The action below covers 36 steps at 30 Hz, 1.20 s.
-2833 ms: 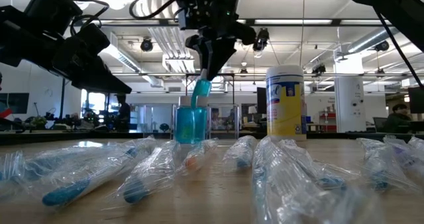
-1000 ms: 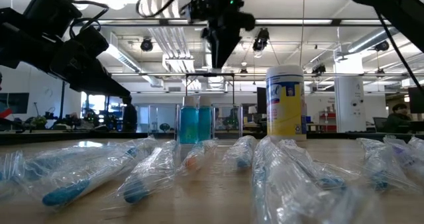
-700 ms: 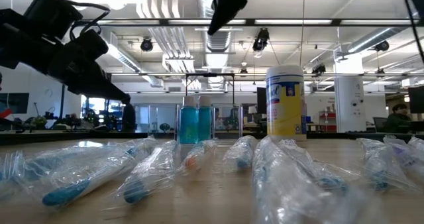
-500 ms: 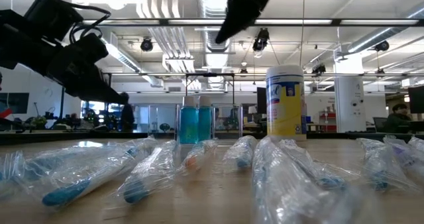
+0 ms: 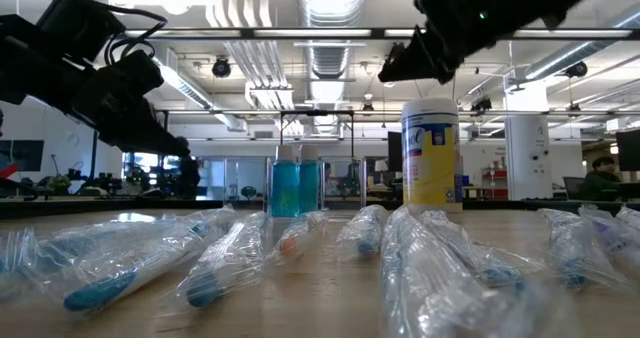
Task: Pick & Place toothbrushing station
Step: Adjust the transparent organizer
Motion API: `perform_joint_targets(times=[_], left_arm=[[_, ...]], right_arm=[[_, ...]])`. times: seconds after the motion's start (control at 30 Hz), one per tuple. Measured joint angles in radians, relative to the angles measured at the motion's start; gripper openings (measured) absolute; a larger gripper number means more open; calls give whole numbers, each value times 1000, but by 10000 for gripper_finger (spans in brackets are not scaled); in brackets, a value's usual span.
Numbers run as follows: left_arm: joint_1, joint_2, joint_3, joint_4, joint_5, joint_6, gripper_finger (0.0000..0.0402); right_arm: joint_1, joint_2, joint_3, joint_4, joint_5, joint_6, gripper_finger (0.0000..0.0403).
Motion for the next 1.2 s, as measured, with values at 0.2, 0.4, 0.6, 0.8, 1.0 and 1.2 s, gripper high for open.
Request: perform_joint_targets(times=[0.2,0.4,0.6,0.8,1.0,1.2], left_arm=[[-1,24,0,-3,0,-77,6],[0,79,0,4,-101,-122,6],[0,123,0,8,-184,-173,6],[0,145,0,9,-243,-253,5],[0,153,0,15,-271,-265,5],[0,154,0,42,-265,-243,5]], right_arm=[[15,-35,-197,244,95,72,8],[63,30,-303,319,234,228,8],[95,144,-279,372,273,273,8],[119,317,-182,370,276,352,8],[134,449,-99,367,361,369,8],[136,484,-74,364,386,407,8]])
